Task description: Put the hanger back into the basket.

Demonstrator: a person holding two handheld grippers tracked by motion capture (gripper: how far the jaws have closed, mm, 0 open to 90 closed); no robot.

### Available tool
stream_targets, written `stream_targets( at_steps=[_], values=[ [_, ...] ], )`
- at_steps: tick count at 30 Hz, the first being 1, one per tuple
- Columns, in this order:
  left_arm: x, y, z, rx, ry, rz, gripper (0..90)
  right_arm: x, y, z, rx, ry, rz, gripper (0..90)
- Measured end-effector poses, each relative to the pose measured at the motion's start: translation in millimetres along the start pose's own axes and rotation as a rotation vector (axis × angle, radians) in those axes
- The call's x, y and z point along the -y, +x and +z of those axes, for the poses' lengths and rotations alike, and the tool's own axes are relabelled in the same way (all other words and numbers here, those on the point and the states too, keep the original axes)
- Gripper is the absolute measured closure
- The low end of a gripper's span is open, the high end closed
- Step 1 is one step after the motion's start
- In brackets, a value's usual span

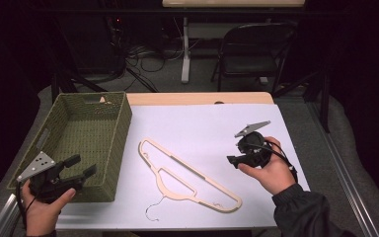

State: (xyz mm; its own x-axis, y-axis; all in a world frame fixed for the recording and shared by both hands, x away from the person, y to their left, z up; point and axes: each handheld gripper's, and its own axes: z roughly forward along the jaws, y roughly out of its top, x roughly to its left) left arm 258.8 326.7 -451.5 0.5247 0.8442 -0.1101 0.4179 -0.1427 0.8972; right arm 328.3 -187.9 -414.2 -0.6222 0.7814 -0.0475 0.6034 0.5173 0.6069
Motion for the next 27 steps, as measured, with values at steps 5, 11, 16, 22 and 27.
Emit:
stream_targets(
  at_steps=[5,11,16,22,27],
  values=[
    [-1.5,-1.9,-0.6,0.019,0.005,-0.008,28.0,-15.6,5.5,8.4,-0.005,0.048,-0.039,47.2],
    [0.0,-2.1,1.5,0.015,0.012,0.003,30.7,-29.8,10.7,25.1,-0.031,0.084,-0.063,56.4],
    [1.3,-3.1,4.2,0.022,0.011,0.010,31.2,-46.3,23.1,40.5,-0.067,0.203,-0.102,60.3],
    [1.0,-3.6,4.5,0.019,0.019,0.022,31.4,-59.5,39.1,65.4,-0.097,0.246,-0.146,65.3],
    [1.5,-3.1,4.9,0.025,0.031,0.026,33.1,-67.4,53.4,89.4,-0.130,0.253,-0.166,66.4]
  ],
)
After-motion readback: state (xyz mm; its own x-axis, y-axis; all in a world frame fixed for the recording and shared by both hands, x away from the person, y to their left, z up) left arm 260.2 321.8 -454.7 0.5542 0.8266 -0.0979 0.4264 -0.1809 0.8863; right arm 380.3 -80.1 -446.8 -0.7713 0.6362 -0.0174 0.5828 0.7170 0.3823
